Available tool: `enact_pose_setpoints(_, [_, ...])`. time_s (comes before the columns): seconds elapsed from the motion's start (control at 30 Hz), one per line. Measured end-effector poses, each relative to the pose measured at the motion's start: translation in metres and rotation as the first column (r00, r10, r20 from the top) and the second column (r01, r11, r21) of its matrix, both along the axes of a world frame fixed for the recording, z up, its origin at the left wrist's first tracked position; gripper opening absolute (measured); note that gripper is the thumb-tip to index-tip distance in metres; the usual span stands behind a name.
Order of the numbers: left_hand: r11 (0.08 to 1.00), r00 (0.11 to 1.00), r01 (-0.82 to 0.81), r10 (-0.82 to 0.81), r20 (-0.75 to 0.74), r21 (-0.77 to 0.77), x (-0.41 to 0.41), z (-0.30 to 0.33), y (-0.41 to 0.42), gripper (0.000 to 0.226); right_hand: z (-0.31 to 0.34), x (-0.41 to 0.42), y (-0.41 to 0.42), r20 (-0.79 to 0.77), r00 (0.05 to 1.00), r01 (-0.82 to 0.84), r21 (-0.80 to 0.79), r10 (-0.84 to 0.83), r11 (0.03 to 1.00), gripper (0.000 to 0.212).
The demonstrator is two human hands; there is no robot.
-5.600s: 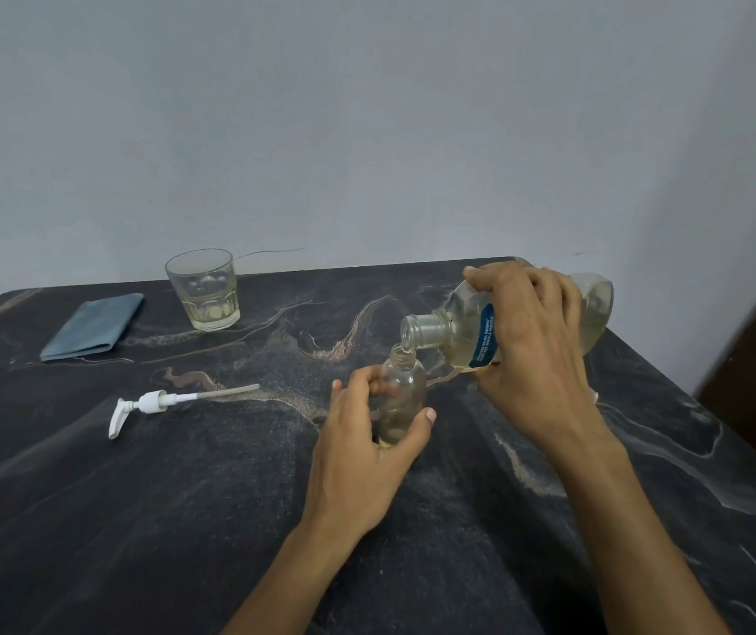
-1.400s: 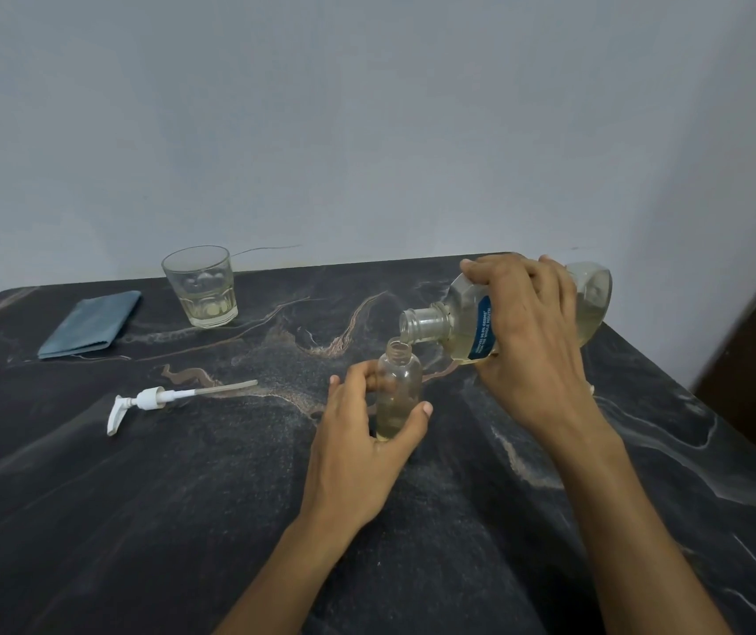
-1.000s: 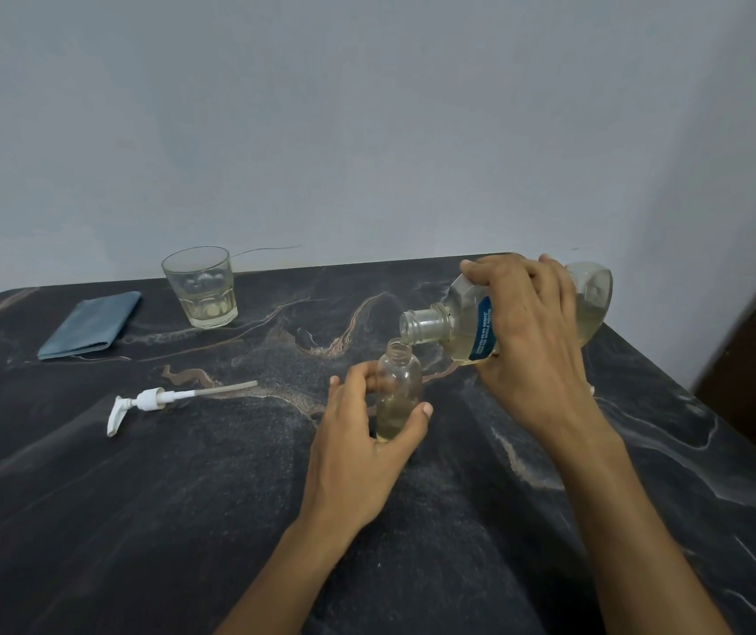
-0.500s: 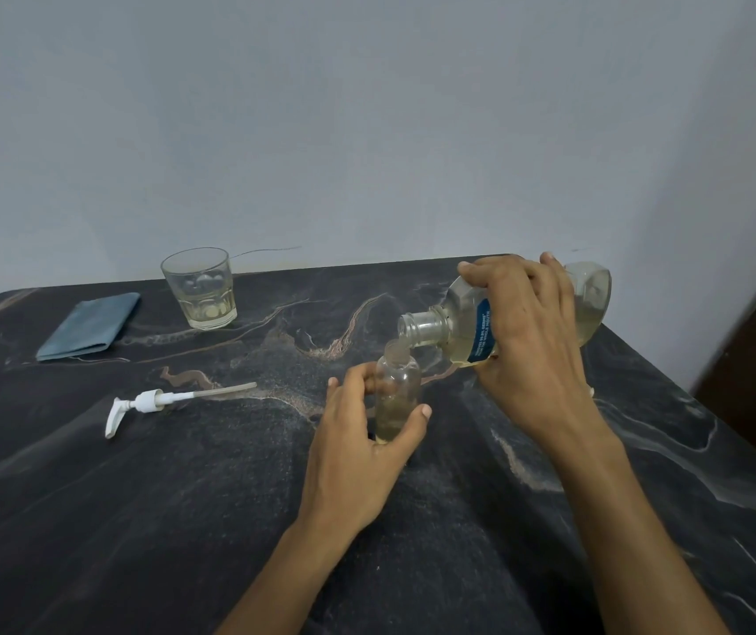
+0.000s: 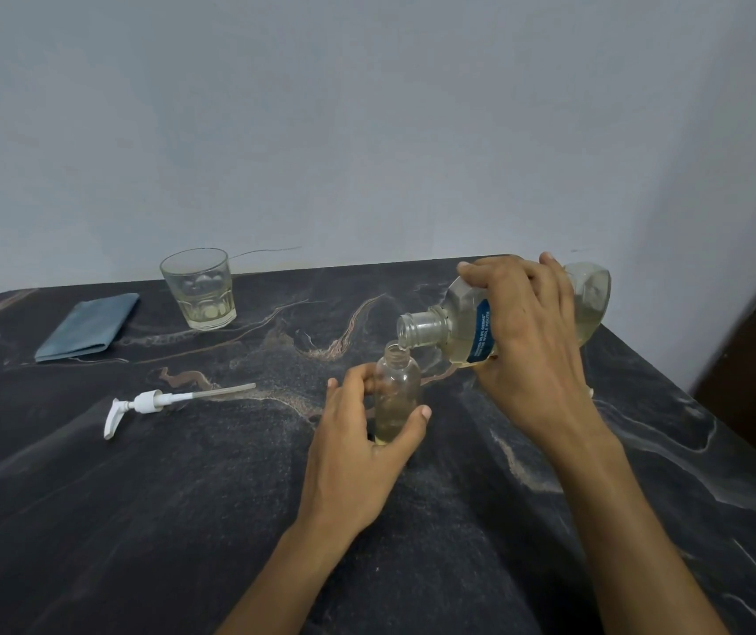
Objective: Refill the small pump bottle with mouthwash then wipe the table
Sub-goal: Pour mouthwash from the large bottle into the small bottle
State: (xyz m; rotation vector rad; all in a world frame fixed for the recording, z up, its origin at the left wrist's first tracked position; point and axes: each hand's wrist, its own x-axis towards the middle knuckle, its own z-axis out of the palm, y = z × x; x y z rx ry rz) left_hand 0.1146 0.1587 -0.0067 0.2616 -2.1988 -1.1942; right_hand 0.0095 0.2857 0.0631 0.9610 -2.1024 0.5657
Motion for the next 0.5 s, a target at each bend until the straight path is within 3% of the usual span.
enact_pose_setpoints(0.5, [1.000,1.000,-0.008,0.008,-0.003,-0.021,-0.0008,-0.0006,-0.0005,0.031,-0.0009,-0.0001,-0.0010,-0.014,1.000,-0.009,-0.007,0.009,1.000,0.089])
